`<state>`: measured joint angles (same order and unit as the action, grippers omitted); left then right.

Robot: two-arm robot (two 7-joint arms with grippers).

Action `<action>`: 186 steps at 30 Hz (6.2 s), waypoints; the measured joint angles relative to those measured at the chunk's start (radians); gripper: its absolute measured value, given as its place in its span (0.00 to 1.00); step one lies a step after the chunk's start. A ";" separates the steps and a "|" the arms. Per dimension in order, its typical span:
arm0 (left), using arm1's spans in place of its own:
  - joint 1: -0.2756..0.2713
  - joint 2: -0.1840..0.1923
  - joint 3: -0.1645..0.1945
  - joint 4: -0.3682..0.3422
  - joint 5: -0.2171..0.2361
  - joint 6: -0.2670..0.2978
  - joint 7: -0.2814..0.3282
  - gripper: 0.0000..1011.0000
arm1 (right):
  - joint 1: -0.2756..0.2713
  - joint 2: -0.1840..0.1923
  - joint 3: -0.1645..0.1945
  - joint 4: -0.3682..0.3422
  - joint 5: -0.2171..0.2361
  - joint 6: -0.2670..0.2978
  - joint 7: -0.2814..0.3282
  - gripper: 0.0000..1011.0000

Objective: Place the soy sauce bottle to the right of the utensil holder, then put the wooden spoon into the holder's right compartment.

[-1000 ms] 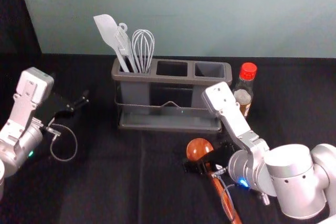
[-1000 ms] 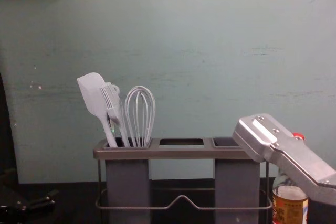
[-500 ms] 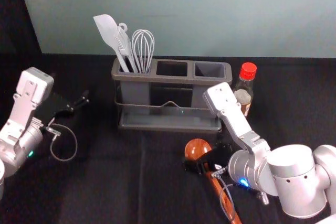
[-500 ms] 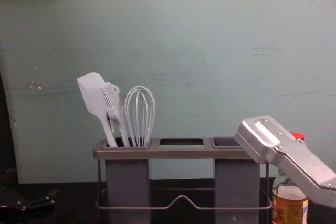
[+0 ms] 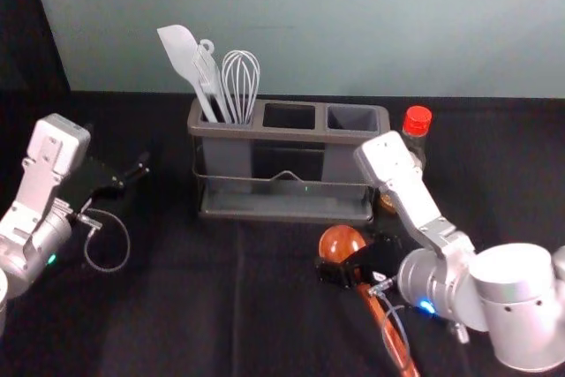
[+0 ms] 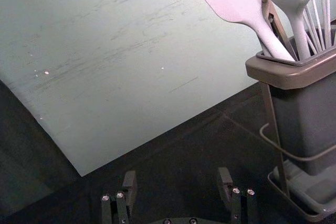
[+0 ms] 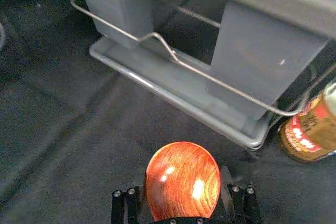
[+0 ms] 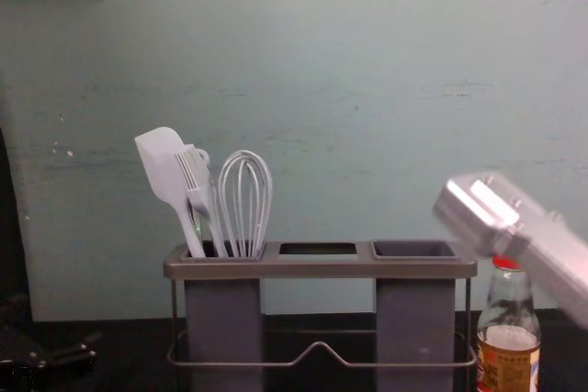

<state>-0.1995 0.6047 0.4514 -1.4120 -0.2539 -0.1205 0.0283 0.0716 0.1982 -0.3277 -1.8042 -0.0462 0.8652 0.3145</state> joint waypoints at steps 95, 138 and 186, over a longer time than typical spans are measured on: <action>0.000 0.000 0.000 0.000 0.000 0.000 0.000 0.99 | 0.177 0.070 0.103 0.167 0.318 -1.137 0.141 0.83; 0.000 0.000 0.000 0.000 0.000 0.000 0.000 0.99 | 0.439 -0.034 0.012 0.667 0.345 -1.436 0.223 0.83; 0.000 0.000 0.000 0.000 0.000 0.000 0.000 0.99 | 0.289 -0.015 0.079 0.503 0.355 -1.387 0.169 0.99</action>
<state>-0.1995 0.6047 0.4514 -1.4120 -0.2539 -0.1205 0.0283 0.3602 0.1833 -0.2492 -1.3013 0.3091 -0.5219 0.4838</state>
